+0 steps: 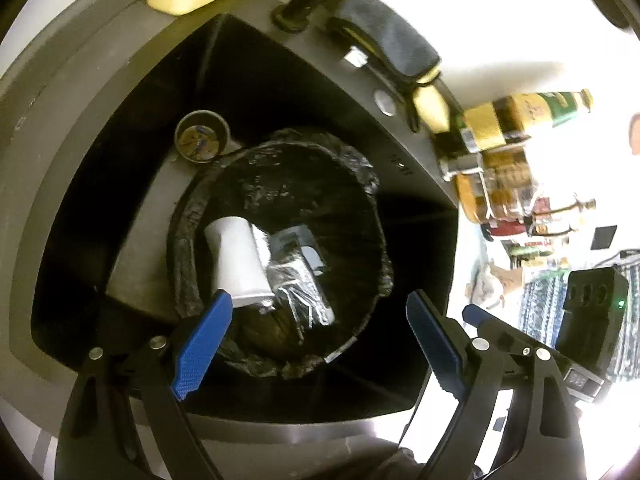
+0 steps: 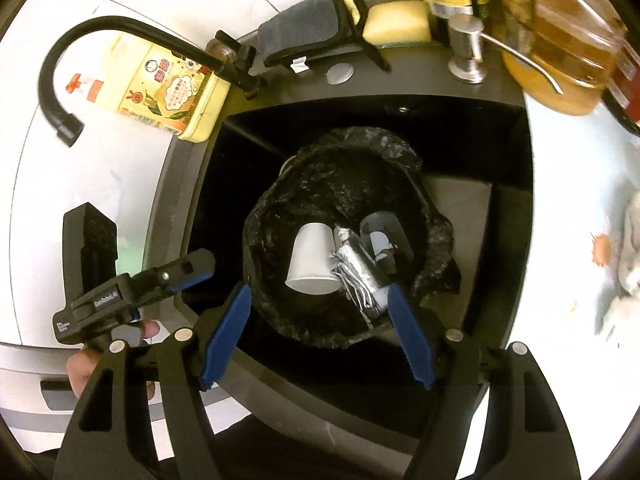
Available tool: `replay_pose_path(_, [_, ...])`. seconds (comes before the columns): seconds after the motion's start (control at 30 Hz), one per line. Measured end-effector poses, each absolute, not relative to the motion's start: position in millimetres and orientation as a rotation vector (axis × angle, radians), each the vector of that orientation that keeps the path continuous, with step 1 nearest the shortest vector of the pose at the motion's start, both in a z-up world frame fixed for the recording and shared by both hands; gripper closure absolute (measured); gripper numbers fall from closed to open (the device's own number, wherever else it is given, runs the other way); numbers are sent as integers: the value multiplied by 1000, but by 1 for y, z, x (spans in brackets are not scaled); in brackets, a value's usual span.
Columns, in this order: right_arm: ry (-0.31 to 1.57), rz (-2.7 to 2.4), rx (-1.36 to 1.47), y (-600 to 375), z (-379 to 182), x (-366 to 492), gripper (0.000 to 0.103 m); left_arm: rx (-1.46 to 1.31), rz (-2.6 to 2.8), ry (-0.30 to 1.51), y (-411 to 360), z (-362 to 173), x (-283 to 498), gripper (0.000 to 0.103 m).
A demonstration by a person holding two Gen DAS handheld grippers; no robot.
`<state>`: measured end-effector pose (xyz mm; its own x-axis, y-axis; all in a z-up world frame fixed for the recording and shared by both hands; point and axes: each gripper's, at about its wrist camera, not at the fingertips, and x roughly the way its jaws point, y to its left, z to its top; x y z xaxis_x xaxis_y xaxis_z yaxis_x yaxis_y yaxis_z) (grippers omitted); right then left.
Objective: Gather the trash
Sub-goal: 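Open both tools to drop the pouch and cup into the trash bag, then move the right tool to the counter and grasp the black fuzzy ball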
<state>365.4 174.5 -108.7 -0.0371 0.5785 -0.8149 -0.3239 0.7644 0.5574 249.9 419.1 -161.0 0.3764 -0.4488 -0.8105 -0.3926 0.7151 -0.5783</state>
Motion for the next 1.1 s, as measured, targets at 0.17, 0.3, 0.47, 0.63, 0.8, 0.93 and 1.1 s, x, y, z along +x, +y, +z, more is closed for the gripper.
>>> replay_pose_path(0.17, [1418, 710, 239, 151, -105, 352, 32, -793, -54, 1230, 406, -152, 245, 17])
replay_pose_path(0.3, [1411, 678, 261, 129, -108, 344, 32, -779, -51, 1252, 396, -151, 241, 16])
replay_pose_path(0.47, [1426, 635, 285, 100, -113, 336, 32, -755, -58, 1281, 380, -155, 239, 16])
replay_pose_path(0.63, [1447, 595, 286, 71, -119, 332, 32, -747, -61, 1284, 360, -160, 237, 16])
replay_pose_path(0.8, [1467, 589, 273, 44, -124, 324, 32, -753, -64, 1276, 334, -161, 236, 16])
replay_pose_path(0.93, [1480, 588, 282, 17, -126, 319, 32, -747, -59, 1268, 307, -159, 239, 7])
replay_pose_path(1.1, [1468, 589, 300, -26, -123, 314, 32, -719, -67, 1263, 267, -148, 245, 7])
